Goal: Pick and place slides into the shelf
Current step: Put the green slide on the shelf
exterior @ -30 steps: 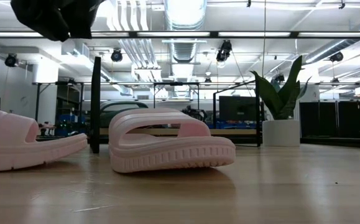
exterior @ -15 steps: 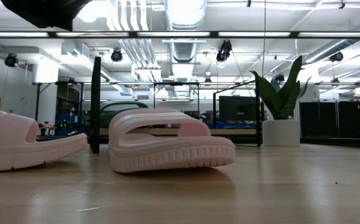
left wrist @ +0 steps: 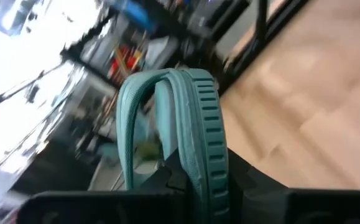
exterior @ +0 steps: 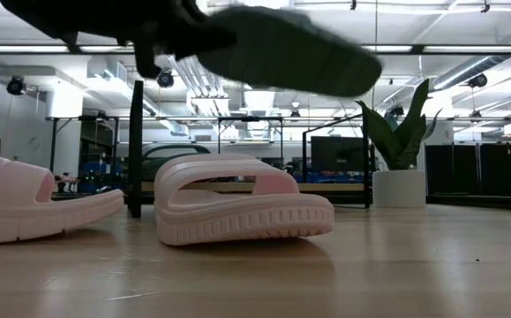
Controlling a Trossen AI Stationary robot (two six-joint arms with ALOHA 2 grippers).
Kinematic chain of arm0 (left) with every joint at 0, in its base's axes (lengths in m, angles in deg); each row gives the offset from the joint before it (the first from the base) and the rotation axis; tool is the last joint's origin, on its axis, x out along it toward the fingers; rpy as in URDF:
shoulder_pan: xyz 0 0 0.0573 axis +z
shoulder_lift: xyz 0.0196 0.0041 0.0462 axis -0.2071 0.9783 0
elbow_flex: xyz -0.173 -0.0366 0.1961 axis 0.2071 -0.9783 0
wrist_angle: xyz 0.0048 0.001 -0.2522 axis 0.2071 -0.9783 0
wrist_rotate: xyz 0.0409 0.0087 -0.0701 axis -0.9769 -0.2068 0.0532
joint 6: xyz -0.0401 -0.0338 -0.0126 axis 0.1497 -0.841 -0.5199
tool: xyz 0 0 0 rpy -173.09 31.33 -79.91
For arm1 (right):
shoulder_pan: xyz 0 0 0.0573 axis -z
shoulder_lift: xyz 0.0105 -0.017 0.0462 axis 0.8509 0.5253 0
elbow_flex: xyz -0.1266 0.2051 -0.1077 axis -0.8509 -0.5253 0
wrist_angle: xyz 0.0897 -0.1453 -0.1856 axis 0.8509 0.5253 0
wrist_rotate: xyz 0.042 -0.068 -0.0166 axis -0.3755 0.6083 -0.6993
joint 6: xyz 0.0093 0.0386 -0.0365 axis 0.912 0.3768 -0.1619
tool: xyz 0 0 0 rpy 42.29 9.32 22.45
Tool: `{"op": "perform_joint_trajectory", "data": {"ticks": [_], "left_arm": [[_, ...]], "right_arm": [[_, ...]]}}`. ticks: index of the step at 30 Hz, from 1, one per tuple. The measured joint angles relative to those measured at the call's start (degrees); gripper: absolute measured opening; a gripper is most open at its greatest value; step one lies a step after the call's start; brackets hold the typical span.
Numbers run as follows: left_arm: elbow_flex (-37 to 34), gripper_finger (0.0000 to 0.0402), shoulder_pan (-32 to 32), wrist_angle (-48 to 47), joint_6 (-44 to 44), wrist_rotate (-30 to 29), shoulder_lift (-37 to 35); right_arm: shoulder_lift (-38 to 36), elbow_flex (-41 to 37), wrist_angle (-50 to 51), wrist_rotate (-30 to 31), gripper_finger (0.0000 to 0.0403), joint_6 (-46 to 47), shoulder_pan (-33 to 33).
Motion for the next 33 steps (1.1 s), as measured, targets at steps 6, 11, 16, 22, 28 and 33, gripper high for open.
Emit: {"op": "perform_joint_trajectory", "data": {"ticks": [6,11,16,22,28,33], "left_arm": [[0.0,0.0017,-0.7,0.77,3.45,-4.55,2.34],[0.37,0.0017,-1.58,1.54,4.37,-4.89,2.58],[1.53,0.0017,-3.51,1.94,4.37,-2.88,2.11],[2.86,0.0017,-5.41,1.83,6.34,-1.07,2.08],[3.32,0.0017,-5.36,2.01,6.07,-0.72,2.07],[3.08,0.0017,-5.49,3.07,5.88,3.23,2.04]], "right_arm": [[3.72,-0.02,8.79,6.75,0.011,0.83,0.66],[6.37,-0.04,16.92,6.02,0.0149,6.7,2.47],[8.9,-0.04,24.13,2.72,0.0197,13.88,4.99],[10.66,-0.04,30.8,1.55,0.0232,18.96,7.42],[10.59,-0.04,32.35,0.43,0.0244,19.75,8.87],[10.57,-0.04,37.95,0.22,0.0244,23.03,10.31]]}}
